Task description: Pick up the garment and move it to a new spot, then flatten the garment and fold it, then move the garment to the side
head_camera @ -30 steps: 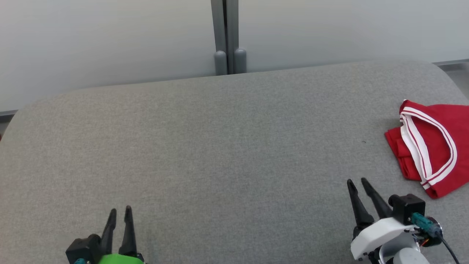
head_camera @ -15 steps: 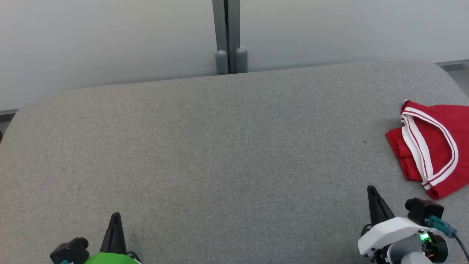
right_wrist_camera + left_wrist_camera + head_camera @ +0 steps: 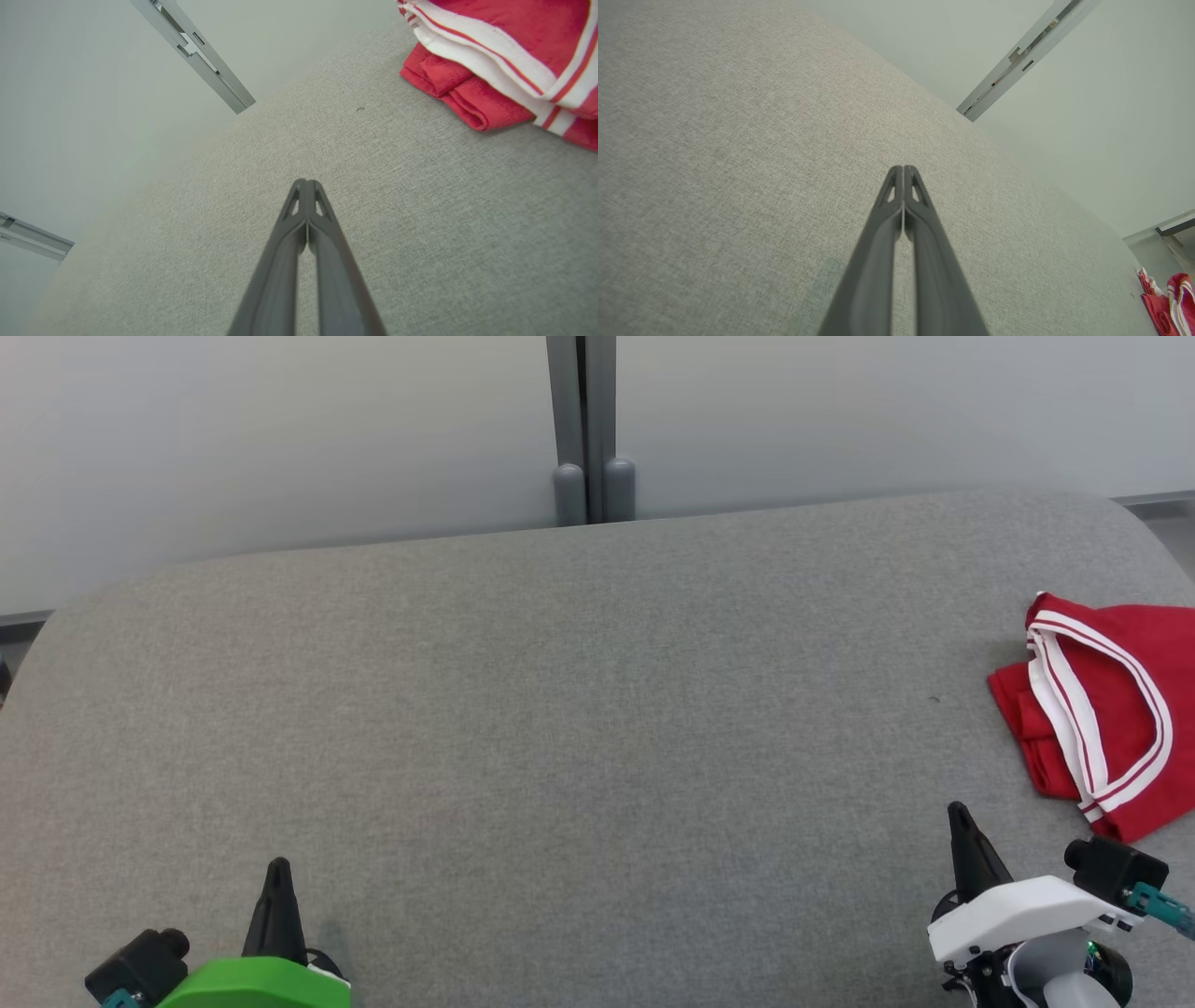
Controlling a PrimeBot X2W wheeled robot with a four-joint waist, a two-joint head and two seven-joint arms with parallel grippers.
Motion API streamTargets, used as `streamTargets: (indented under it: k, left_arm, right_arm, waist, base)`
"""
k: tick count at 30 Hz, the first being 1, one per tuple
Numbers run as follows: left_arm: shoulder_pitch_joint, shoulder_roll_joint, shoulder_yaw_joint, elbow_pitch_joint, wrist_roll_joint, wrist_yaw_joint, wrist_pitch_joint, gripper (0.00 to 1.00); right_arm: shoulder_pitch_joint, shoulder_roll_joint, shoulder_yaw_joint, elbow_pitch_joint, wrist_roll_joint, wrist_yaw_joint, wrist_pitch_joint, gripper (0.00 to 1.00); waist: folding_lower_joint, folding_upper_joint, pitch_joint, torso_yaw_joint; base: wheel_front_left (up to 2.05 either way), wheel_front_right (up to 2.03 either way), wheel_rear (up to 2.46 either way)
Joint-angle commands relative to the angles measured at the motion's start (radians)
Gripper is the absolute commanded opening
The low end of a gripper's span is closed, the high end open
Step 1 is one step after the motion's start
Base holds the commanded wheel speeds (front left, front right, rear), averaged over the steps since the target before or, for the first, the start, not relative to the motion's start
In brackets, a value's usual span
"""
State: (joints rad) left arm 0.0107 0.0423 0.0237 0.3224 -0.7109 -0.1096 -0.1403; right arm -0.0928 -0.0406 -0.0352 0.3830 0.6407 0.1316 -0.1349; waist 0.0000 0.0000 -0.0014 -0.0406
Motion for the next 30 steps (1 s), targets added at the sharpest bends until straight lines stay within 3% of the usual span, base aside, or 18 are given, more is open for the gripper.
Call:
streamTargets:
  k: [1, 30]
  left_arm:
    - [-0.03, 0.005, 0.007, -0.019, -0.038, 0.002, 0.01, 0.0]
    - [-0.071, 0.008, 0.041, -0.055, -0.379, 0.005, 0.107, 0.0]
  right_arm:
    - [-0.021, -0.005, -0.006, -0.022, 0.038, 0.0, 0.008, 0.0]
    - [-0.028, -0.008, -0.037, -0.066, 0.406, -0.001, 0.104, 0.0]
  waist:
    - [0.0, 0.0, 0.0, 0.001]
    - [0.0, 0.0, 0.0, 0.012]
  base:
    - [0.0, 0.0, 0.0]
    - [0.0, 0.0, 0.0]
